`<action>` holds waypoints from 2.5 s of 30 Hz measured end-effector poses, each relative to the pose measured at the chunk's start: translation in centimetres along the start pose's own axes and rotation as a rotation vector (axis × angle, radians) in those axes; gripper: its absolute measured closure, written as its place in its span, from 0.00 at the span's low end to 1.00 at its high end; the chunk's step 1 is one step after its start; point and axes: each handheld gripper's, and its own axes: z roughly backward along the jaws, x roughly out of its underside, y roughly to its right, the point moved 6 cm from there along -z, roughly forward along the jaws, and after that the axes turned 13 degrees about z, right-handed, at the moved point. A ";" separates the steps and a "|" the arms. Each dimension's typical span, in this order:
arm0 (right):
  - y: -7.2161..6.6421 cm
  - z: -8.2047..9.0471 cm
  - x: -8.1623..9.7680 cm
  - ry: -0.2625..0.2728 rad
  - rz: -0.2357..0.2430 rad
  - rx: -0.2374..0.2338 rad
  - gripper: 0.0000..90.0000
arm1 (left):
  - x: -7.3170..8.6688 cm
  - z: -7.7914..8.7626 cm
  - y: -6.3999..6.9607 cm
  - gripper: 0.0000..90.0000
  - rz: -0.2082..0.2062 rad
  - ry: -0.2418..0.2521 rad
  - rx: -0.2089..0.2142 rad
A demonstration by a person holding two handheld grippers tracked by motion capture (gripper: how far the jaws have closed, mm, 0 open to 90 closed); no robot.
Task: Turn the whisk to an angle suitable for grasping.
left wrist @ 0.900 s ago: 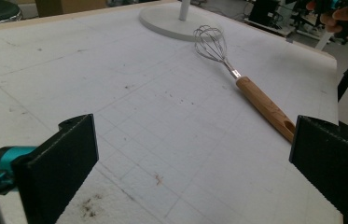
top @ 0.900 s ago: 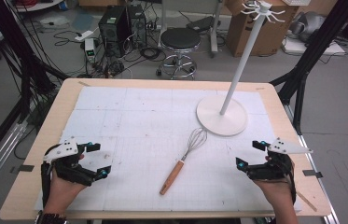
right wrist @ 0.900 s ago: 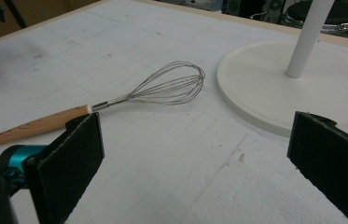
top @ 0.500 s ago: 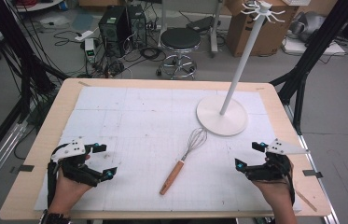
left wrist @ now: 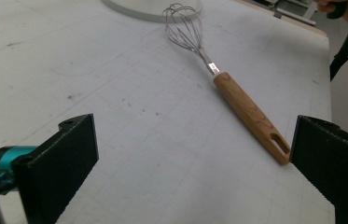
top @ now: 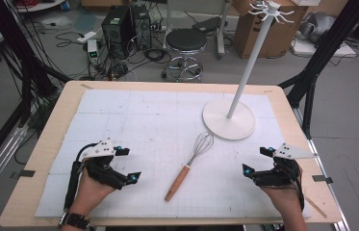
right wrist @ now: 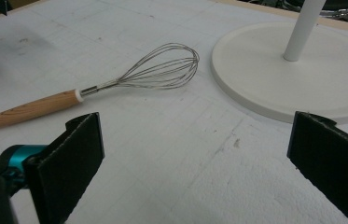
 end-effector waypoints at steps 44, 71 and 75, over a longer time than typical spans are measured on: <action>0.4 0.0 0.6 -0.014 -0.001 0.013 0.03 | -0.1 -13.2 5.2 0.15 -0.086 -0.341 -0.025; 0.3 0.1 0.5 -0.017 0.004 0.022 0.03 | 1.1 -13.5 6.9 0.73 -0.220 -0.464 0.044; 0.4 0.3 0.4 -0.010 0.009 0.025 0.03 | 1.1 -13.4 7.0 0.76 -0.226 -0.461 0.049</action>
